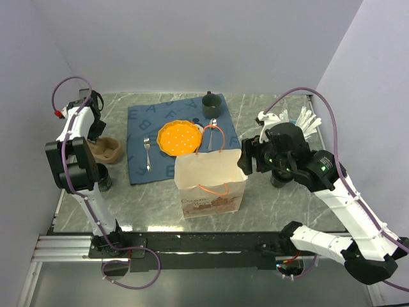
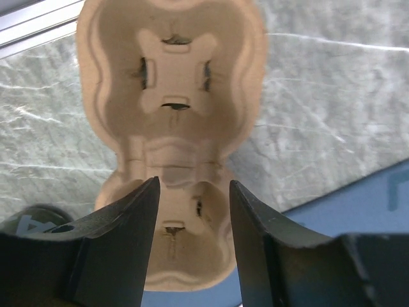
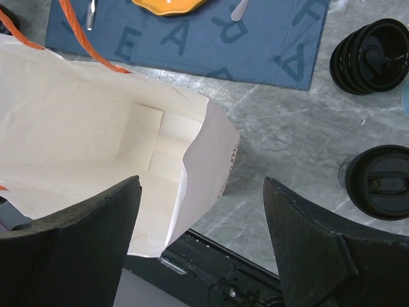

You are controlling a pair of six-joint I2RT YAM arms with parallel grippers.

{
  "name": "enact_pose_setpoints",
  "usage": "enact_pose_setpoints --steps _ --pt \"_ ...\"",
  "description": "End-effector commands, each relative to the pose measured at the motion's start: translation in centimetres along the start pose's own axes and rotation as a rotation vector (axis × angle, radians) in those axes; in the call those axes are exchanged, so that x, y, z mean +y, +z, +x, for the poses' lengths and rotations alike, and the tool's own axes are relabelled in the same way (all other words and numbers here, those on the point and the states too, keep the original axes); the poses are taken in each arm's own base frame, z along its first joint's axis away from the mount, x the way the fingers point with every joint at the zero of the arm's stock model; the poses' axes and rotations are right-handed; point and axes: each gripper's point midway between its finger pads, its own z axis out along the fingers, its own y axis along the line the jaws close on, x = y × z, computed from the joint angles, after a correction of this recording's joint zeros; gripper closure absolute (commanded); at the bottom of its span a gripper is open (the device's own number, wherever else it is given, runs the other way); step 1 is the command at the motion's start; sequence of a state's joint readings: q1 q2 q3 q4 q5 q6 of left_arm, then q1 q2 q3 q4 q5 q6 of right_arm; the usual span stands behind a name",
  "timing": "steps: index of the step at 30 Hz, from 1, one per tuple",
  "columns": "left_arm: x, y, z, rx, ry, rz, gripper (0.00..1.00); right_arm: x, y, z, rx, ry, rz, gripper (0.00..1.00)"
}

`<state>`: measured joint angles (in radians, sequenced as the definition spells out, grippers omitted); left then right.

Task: Pack the takeout coffee

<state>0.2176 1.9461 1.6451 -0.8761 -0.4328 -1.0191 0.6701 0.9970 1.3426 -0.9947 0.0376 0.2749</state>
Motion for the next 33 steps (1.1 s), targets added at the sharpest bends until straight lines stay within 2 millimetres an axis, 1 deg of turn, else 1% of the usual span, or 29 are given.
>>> enact_pose_setpoints --steps 1,3,7,12,15,19,23,27,29,31,33 --pt "0.8 0.0 -0.4 -0.015 -0.031 -0.012 0.46 0.4 -0.9 -2.4 -0.087 -0.011 -0.011 0.16" --pt "1.1 -0.3 -0.7 -0.026 -0.035 -0.014 0.46 0.5 -0.9 -2.4 -0.088 -0.011 -0.018 0.16" --pt "2.0 0.3 -0.4 -0.021 -0.024 -0.031 0.46 0.5 -0.9 -2.2 -0.088 -0.007 -0.018 0.16" --pt "1.7 0.8 -0.3 -0.015 -0.008 -0.013 0.46 0.4 -1.2 -2.0 -0.090 -0.002 -0.020 0.16" --pt "1.9 0.9 -0.7 -0.028 -0.011 -0.024 0.46 0.4 -1.3 -1.9 -0.091 0.006 -0.018 0.16" --pt "1.6 1.0 -1.4 -0.040 -0.010 -0.014 0.46 0.3 -1.2 -1.4 -0.080 0.010 -0.018 0.16" --pt "1.7 1.1 -1.5 -0.037 0.000 -0.022 0.47 0.4 -1.2 -1.5 -0.079 0.011 -0.020 0.16" --pt "1.8 0.8 -1.6 -0.035 0.006 -0.018 0.53 0.4 -1.2 -1.8 -0.083 0.008 -0.018 0.16" --pt "1.7 0.4 -1.8 -0.038 0.010 -0.013 0.54 0.5 -1.2 -2.0 -0.084 0.007 -0.019 0.16" --pt "1.7 -0.1 -2.1 -0.042 0.014 -0.007 0.61 0.7 -1.4 -2.2 -0.091 0.011 -0.027 0.16" --pt "1.6 -0.6 -2.6 -0.049 0.018 0.001 0.65 0.8 -1.7 -2.6 -0.098 0.011 -0.032 0.16"
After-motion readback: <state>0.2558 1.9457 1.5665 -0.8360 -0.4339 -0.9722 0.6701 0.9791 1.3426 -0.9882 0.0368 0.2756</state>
